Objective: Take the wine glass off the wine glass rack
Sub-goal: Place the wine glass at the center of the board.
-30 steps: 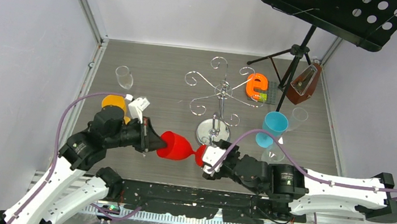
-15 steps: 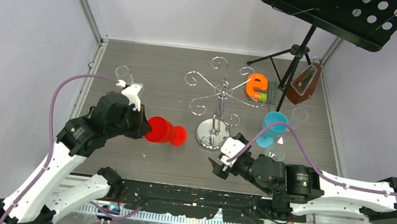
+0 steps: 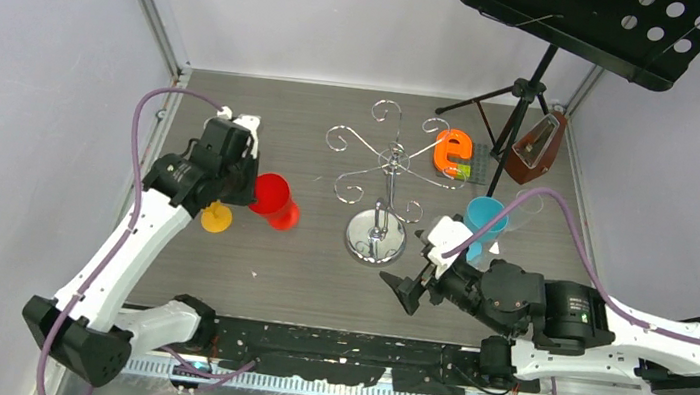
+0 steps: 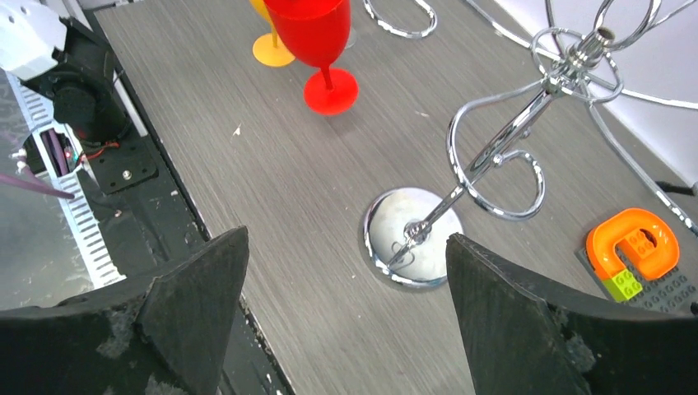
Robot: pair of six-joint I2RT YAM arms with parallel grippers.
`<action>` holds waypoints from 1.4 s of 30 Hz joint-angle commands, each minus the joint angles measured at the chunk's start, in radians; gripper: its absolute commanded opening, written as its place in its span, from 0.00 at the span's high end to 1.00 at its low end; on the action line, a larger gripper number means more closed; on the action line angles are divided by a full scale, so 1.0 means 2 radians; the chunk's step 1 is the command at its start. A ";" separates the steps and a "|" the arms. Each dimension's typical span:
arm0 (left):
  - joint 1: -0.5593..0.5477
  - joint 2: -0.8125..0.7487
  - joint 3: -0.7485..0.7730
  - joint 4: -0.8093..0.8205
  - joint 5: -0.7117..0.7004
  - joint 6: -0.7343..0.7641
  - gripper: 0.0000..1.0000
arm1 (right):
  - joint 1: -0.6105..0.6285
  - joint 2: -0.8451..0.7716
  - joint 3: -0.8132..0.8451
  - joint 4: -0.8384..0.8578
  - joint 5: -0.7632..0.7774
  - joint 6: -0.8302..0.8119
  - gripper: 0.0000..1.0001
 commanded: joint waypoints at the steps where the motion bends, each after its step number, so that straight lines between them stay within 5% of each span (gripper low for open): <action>1: 0.040 0.020 0.013 0.037 0.008 0.024 1.00 | 0.001 -0.004 0.018 -0.022 -0.005 0.031 0.05; 31: 0.135 0.152 0.027 0.079 0.020 0.033 1.00 | 0.001 -0.025 0.006 -0.044 -0.031 0.067 0.05; 42: 0.138 0.152 0.030 0.078 0.024 0.035 0.64 | 0.000 -0.004 0.031 -0.078 -0.017 0.086 0.05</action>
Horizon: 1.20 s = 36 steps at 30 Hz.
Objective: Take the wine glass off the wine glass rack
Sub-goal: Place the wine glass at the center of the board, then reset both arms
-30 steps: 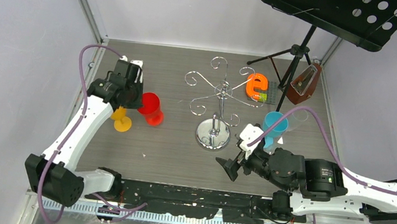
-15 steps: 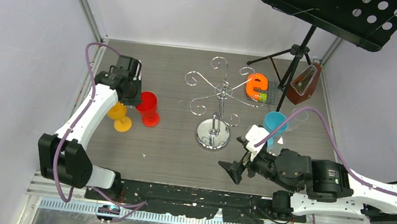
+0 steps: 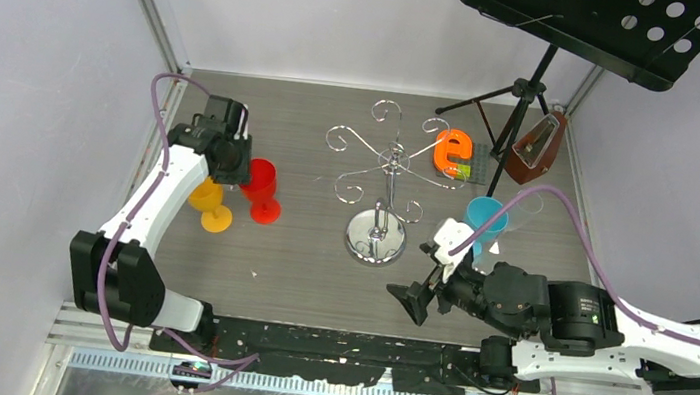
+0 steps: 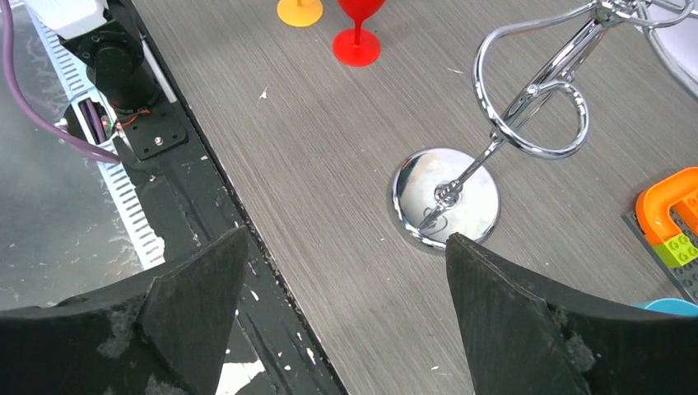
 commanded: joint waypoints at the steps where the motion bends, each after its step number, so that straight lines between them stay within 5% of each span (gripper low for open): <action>1: 0.005 -0.005 0.022 0.015 0.005 0.004 0.61 | 0.001 0.012 0.032 -0.013 0.015 0.023 0.05; 8: 0.005 -0.041 0.034 0.005 0.021 0.004 0.30 | 0.001 0.040 0.067 -0.064 0.047 0.062 0.05; 11: 0.005 -0.064 0.040 -0.001 0.031 0.002 0.02 | 0.001 0.053 0.086 -0.084 0.066 0.074 0.05; 28: 0.003 -0.171 0.052 -0.029 0.145 0.007 0.00 | 0.001 0.084 0.227 -0.116 0.159 0.044 0.05; 36: -0.010 -0.211 0.078 -0.025 0.221 0.003 0.00 | 0.001 0.099 0.241 -0.097 0.287 0.023 0.05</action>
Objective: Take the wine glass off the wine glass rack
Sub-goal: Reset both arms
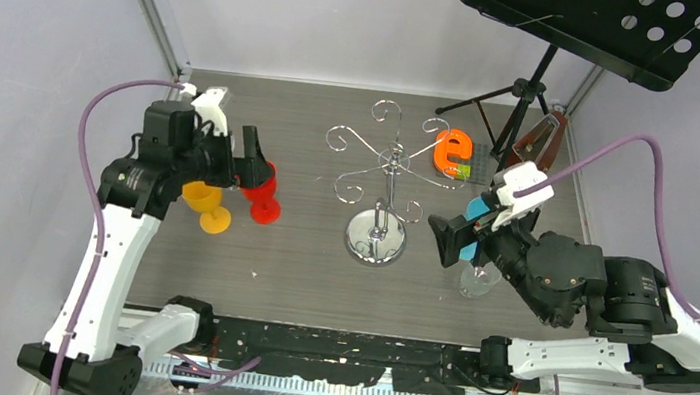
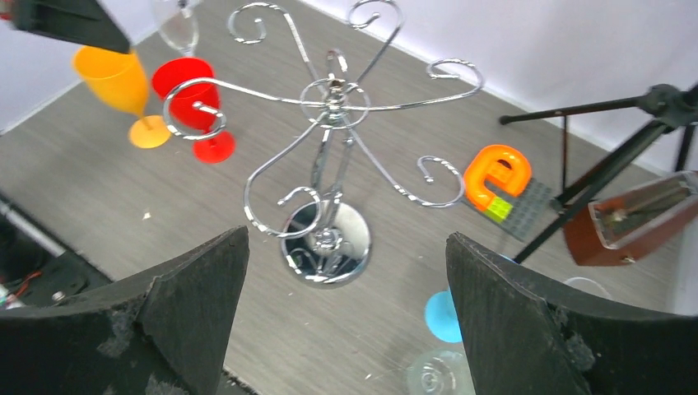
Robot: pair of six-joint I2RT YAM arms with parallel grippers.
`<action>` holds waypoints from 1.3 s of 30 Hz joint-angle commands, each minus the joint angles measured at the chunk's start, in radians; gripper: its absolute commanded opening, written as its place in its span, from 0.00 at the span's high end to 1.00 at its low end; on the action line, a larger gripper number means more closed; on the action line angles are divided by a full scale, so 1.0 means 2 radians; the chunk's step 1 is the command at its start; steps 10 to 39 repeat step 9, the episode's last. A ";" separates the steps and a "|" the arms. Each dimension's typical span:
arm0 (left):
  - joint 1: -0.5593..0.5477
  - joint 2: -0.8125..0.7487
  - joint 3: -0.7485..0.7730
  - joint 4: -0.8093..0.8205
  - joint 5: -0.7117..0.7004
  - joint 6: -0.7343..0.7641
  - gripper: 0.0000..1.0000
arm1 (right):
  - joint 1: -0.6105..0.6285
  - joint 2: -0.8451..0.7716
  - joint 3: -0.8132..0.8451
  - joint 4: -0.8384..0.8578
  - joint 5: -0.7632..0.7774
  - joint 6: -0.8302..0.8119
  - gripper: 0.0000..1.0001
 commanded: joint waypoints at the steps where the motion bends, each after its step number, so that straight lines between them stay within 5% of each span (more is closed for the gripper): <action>1: -0.008 -0.029 0.041 0.006 0.059 0.002 0.00 | 0.001 0.018 0.025 0.019 0.084 -0.013 0.05; 9: -0.010 -0.060 0.067 0.016 0.162 -0.007 0.00 | 0.001 0.030 0.026 0.034 0.096 -0.020 0.05; 39: -0.010 -0.060 0.067 0.016 0.162 -0.007 0.00 | 0.001 0.030 0.026 0.034 0.096 -0.020 0.05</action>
